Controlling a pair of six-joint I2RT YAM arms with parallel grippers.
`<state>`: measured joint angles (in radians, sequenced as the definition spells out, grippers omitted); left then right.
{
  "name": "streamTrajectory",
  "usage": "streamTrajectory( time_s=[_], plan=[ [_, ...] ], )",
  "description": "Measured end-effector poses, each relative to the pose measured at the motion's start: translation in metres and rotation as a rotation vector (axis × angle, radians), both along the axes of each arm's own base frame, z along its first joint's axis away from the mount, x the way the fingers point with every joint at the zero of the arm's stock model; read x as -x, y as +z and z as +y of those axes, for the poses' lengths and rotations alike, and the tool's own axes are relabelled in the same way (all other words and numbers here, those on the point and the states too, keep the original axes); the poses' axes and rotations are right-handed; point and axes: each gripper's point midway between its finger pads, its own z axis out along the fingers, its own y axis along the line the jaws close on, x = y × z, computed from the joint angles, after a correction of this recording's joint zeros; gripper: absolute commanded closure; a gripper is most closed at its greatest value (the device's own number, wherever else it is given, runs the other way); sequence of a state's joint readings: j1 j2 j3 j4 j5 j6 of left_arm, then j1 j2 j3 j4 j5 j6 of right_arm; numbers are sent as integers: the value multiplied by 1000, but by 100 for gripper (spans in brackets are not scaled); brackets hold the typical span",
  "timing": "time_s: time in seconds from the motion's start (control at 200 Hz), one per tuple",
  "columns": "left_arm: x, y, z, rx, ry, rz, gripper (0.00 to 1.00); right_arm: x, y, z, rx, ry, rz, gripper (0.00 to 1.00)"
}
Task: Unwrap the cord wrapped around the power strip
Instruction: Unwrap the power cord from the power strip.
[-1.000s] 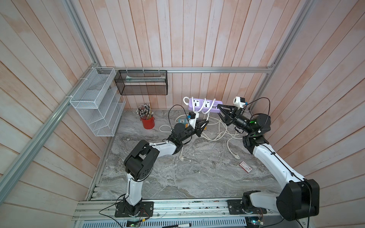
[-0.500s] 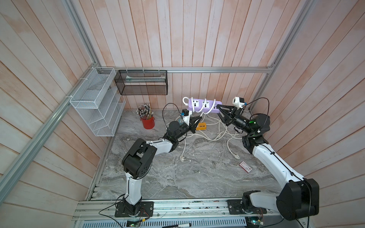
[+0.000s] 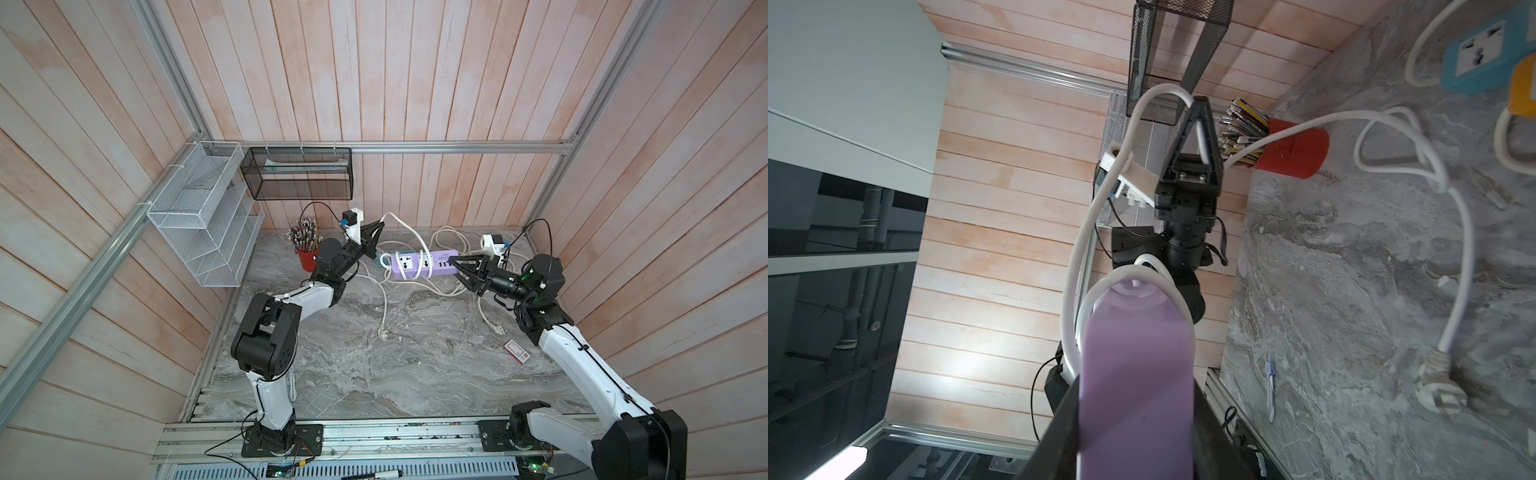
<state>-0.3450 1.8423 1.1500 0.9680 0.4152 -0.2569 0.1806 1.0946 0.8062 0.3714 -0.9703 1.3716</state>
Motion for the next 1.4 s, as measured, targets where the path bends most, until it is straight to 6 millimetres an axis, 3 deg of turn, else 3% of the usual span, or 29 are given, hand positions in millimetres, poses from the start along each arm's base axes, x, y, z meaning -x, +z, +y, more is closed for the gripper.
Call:
streamTrajectory(
  time_s=[0.17,0.26,0.51,0.64,0.89,1.09,1.22,1.4],
  plan=[
    [14,29,9,-2,8,-51,100,-8,-38,-15,96,-53,49,78],
    [29,35,12,2,3,-58,100,-17,-52,-22,132,-91,55,78],
    [80,21,4,-3,-34,-19,100,-43,-95,-35,168,-196,93,78],
    [103,10,2,0,-44,7,100,-58,-101,-39,163,-248,86,78],
    [124,-12,7,12,-31,71,100,-87,-88,-48,126,-342,7,78],
    [138,-34,-6,13,-54,122,100,-112,-66,-51,38,-384,-34,78],
    [140,-59,-15,16,-70,170,100,-121,-27,-50,-56,-381,-91,78],
    [128,-109,-25,2,-67,271,100,-114,56,-45,-166,-324,-245,77]
  ],
)
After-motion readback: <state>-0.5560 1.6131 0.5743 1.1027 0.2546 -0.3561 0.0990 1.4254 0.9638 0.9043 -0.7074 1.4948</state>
